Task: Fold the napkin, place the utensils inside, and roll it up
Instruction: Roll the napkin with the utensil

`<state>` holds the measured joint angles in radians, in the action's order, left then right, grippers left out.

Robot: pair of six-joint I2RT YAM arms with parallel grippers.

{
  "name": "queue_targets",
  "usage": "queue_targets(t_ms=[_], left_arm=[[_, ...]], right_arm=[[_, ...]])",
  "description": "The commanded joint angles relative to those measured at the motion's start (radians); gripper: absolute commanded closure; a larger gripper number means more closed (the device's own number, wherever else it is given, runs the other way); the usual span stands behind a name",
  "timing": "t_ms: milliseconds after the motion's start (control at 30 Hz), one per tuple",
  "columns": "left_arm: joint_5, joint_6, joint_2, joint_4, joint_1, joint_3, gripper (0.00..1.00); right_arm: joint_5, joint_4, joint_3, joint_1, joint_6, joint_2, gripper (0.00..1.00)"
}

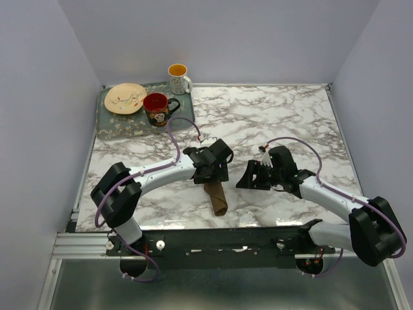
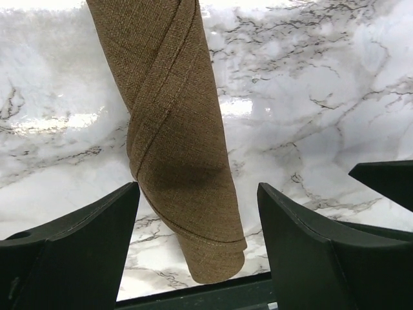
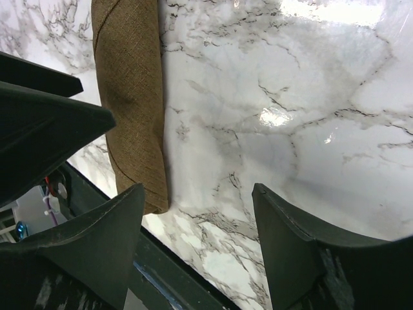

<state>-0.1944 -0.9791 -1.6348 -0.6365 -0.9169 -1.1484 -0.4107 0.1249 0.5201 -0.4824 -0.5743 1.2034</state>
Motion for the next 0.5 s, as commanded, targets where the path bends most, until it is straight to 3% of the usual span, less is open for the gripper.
queue_targets(t_ms=[0, 467], left_arm=[[-0.043, -0.046, -0.037, -0.017, -0.007, -0.007, 0.18], [-0.037, -0.102, -0.079, -0.017, -0.022, 0.004, 0.19]], right_arm=[[0.009, 0.022, -0.019, 0.007, 0.017, -0.021, 0.24], [-0.002, 0.01, -0.034, 0.008, 0.022, -0.033, 0.24]])
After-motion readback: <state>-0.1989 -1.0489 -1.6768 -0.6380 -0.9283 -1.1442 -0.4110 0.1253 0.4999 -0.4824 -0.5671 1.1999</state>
